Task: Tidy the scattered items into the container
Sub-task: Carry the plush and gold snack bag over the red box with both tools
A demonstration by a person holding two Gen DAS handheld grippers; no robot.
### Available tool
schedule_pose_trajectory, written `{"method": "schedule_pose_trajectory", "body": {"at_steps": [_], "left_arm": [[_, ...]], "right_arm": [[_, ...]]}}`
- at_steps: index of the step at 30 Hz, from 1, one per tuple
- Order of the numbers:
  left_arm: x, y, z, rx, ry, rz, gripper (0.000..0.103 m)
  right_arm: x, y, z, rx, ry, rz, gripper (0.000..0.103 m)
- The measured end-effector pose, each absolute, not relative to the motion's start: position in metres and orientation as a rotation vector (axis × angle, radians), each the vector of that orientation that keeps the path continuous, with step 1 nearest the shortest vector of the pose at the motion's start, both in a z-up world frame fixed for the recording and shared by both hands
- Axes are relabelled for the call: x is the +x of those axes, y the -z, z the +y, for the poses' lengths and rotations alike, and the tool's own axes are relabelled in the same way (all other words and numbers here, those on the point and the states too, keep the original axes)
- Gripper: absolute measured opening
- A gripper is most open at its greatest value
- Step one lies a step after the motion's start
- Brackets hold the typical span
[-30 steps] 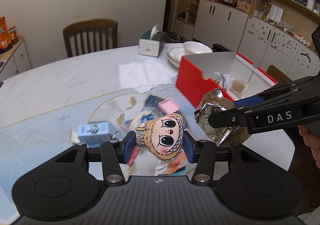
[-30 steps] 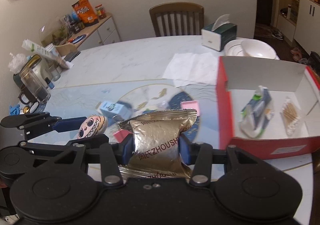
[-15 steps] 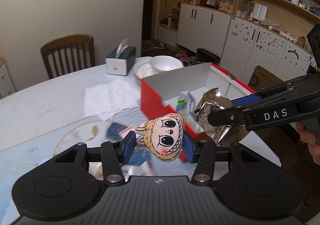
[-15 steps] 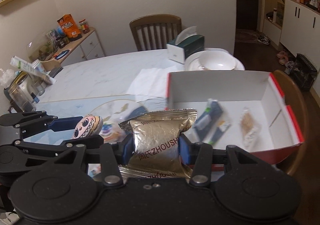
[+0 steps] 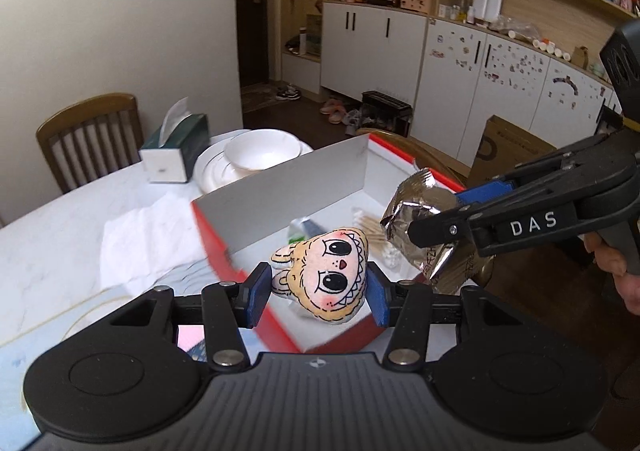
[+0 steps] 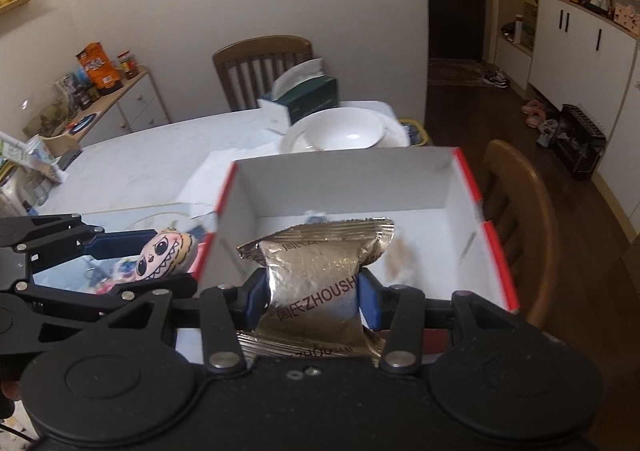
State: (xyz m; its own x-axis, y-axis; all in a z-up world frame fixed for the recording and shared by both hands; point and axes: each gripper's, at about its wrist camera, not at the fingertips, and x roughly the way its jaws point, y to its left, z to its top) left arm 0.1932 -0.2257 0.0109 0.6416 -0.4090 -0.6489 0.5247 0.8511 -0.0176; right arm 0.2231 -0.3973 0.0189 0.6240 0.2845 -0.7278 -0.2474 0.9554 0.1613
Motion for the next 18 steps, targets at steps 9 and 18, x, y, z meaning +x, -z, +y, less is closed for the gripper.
{"method": "schedule_pose_trajectory", "body": {"at_steps": [9,18], "left_arm": [[0.223,-0.006,-0.256,0.235,0.529,0.683,0.049],[0.265,0.011,-0.265,0.301,0.449,0.714,0.049]], "right_arm": [[0.25,-0.01,-0.42,0.02,-0.282,0.842,0.045],[0.277,0.003,-0.414,-0.009,-0.317,0.859,0.045]]}}
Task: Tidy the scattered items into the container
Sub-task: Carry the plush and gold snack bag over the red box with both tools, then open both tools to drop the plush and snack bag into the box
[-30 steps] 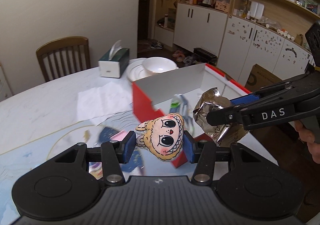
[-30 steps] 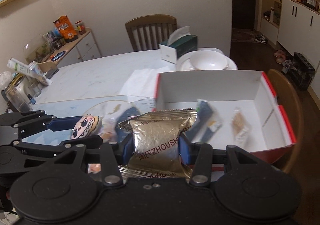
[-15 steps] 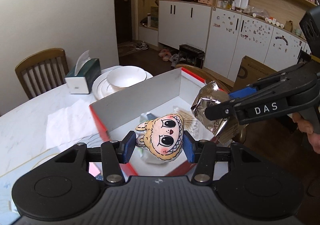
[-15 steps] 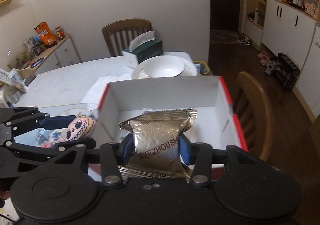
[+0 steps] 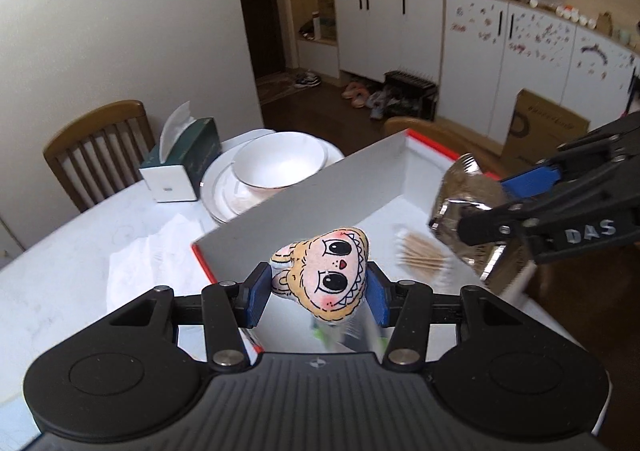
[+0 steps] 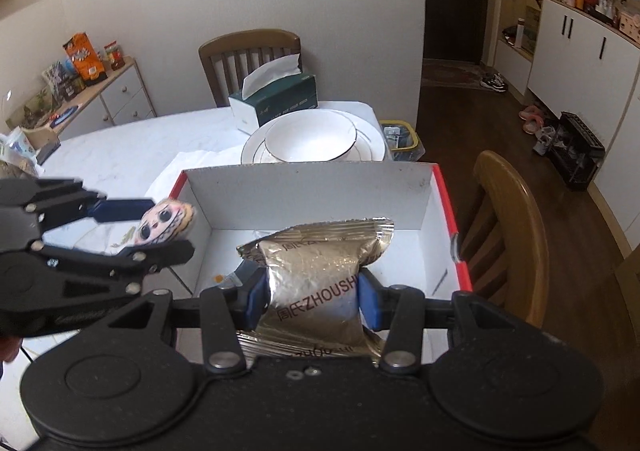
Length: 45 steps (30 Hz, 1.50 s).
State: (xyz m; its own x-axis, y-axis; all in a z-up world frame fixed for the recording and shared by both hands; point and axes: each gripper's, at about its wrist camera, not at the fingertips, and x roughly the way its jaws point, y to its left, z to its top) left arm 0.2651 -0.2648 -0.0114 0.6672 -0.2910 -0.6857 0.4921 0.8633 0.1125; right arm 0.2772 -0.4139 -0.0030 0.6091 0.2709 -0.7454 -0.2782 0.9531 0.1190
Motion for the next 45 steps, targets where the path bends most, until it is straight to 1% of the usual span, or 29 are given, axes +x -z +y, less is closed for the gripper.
{"method": "schedule_pose_trajectory", "body": {"at_steps": [12,24,35,45], "left_arm": [[0.303,0.046,-0.28,0.386,0.399,0.782,0.049],[0.321,0.076,-0.298,0.476,0.396,0.855,0.049],[0.329,0.091,-0.309,0.475,0.422,0.936,0.049],[0.346,0.099,-0.314,0.463,0.44,1.06,0.049]], "right_arm": [[0.296,0.033,-0.396,-0.064,-0.352,0.914,0.045],[0.309,0.063,-0.397,-0.114,-0.341,0.969,0.045],[0.316,0.081,-0.401,-0.141,-0.358,1.014,0.045],[0.319,0.092,-0.398,-0.166,-0.382,1.071,0.046]]}}
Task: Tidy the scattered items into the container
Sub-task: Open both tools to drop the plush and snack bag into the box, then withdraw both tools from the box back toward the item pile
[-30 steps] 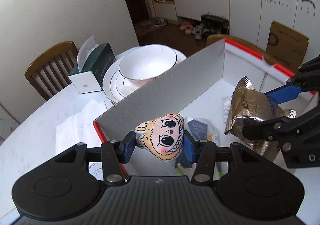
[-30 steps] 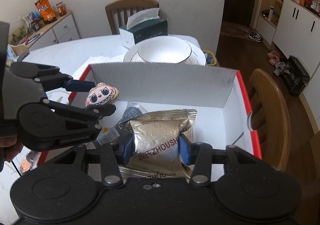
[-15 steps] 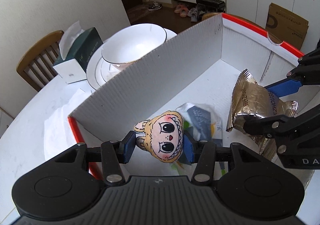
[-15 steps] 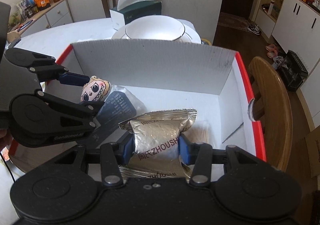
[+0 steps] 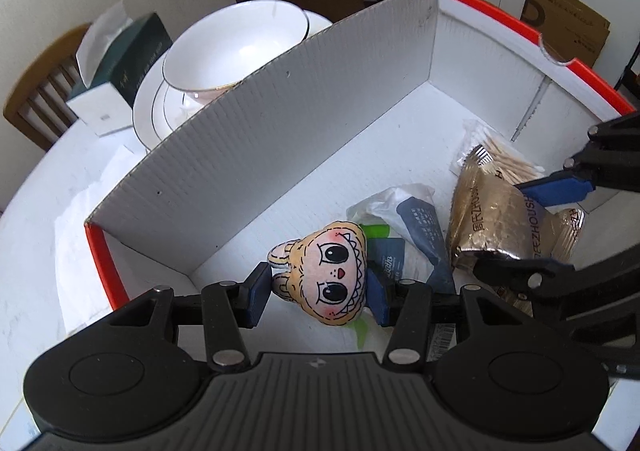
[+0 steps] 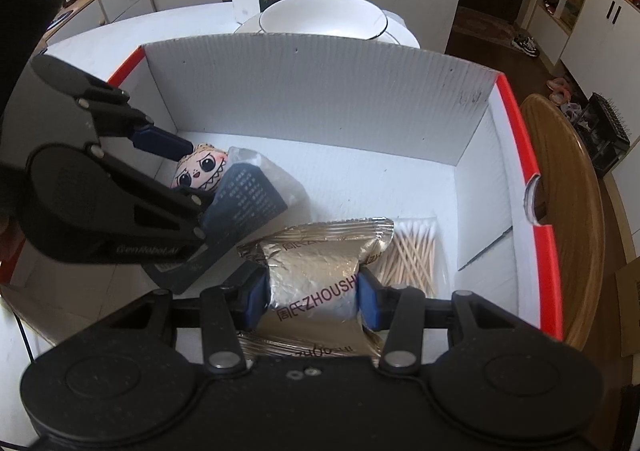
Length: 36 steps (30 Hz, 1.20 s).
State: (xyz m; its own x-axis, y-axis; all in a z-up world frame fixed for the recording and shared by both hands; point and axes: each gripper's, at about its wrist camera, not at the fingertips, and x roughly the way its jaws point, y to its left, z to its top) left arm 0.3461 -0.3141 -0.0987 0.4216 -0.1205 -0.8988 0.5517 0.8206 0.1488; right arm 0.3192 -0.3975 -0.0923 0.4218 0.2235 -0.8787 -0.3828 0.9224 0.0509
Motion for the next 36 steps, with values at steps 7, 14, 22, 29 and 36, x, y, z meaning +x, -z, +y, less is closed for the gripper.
{"method": "schedule_pose_trajectory", "body": {"at_steps": [7,14,22,29,36], "left_arm": [[0.347,0.1,-0.312,0.444,0.458,1.072,0.054],[0.343,0.098,-0.312,0.457,0.472,1.053,0.057],[0.328,0.085,-0.307,0.455,0.497,1.005,0.059],[0.312,0.066,-0.292,0.385,0.494,0.962,0.068],[0.287,0.041,-0.269,0.291,0.505,0.898,0.068]], "right_arm": [[0.318,0.094,-0.394,-0.176,-0.394,1.079,0.047],[0.314,0.089,-0.395,-0.195,-0.399,1.066,0.052],[0.306,0.066,-0.405,-0.188,-0.409,1.021,0.06],[0.294,0.039,-0.409,-0.119,-0.432,0.97,0.064],[0.274,0.018,-0.401,-0.085,-0.448,0.925,0.072]]}}
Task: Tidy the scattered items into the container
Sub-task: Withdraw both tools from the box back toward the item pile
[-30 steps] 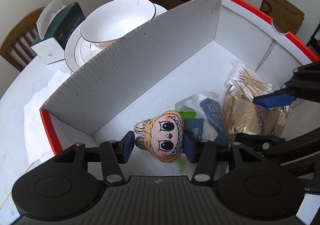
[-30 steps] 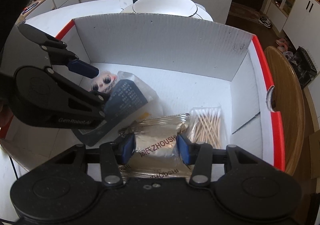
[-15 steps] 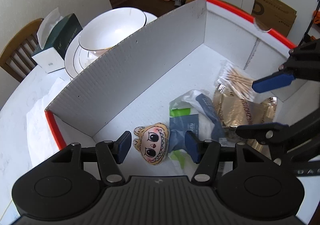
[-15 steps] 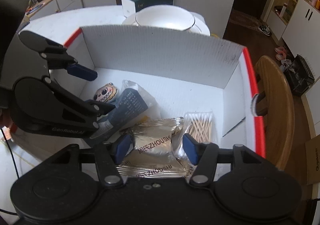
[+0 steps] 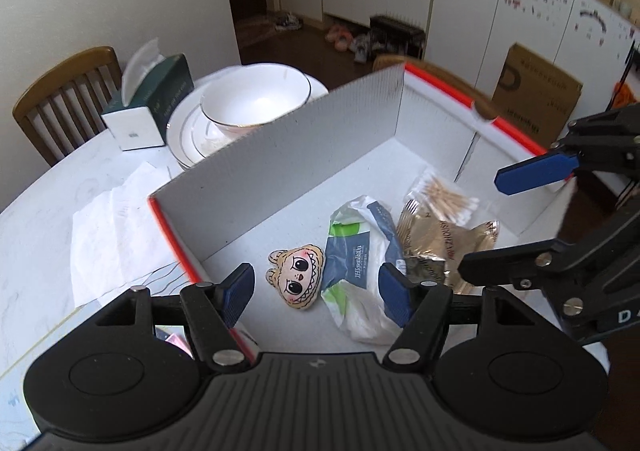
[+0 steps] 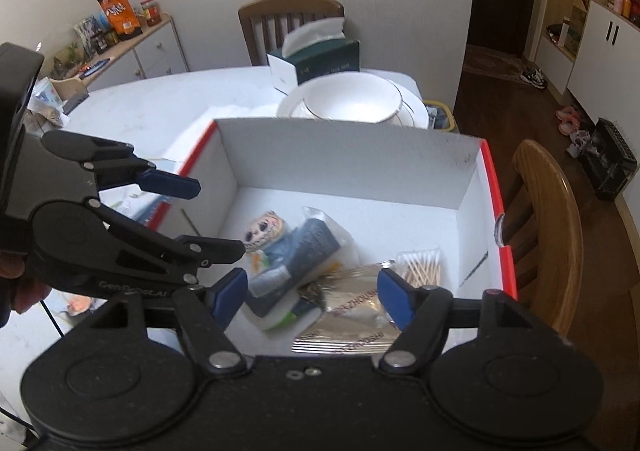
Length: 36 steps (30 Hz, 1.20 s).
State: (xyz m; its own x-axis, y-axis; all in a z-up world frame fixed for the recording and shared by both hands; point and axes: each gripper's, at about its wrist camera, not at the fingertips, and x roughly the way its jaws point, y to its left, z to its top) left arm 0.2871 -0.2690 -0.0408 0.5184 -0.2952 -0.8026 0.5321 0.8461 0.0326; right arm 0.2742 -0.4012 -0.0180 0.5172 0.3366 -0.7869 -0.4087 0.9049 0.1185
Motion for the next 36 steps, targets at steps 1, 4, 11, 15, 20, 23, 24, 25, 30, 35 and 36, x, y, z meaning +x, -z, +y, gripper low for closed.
{"method": "schedule_pose_trajectory", "body": {"at_steps": [1,4,11,15,20,23,24,25,30,35,36], "left_arm": [[0.284,0.038,-0.265,0.278,0.505,0.89,0.068],[0.272,0.03,-0.252,0.251,0.502,0.863,0.068],[0.252,0.011,-0.219,0.201,0.489,0.796,0.069],[0.238,0.004,-0.2,0.183,0.49,0.77,0.073],[0.222,-0.001,-0.172,0.153,0.483,0.757,0.075],[0.213,-0.002,-0.155,0.144,0.476,0.75,0.076],[0.211,-0.002,-0.149,0.141,0.475,0.75,0.076],[0.208,-0.002,-0.143,0.136,0.474,0.75,0.076],[0.194,-0.002,-0.112,0.102,0.455,0.736,0.083],[0.183,-0.001,-0.081,0.081,0.436,0.729,0.086],[0.182,0.0,-0.076,0.077,0.435,0.729,0.086]], "right_arm": [[0.272,0.016,-0.399,-0.089,-0.448,0.917,0.073],[0.265,0.01,-0.39,-0.081,-0.452,0.896,0.076],[0.246,-0.001,-0.364,-0.067,-0.46,0.865,0.078],[0.233,-0.007,-0.347,-0.059,-0.462,0.844,0.083],[0.218,-0.011,-0.327,-0.049,-0.45,0.828,0.086],[0.208,-0.012,-0.316,-0.047,-0.442,0.818,0.088],[0.204,-0.013,-0.312,-0.047,-0.439,0.815,0.088],[0.202,-0.013,-0.308,-0.048,-0.437,0.812,0.088],[0.186,-0.011,-0.286,-0.05,-0.417,0.809,0.088],[0.172,-0.006,-0.265,-0.047,-0.415,0.821,0.088],[0.171,-0.006,-0.26,-0.05,-0.415,0.821,0.088]]}}
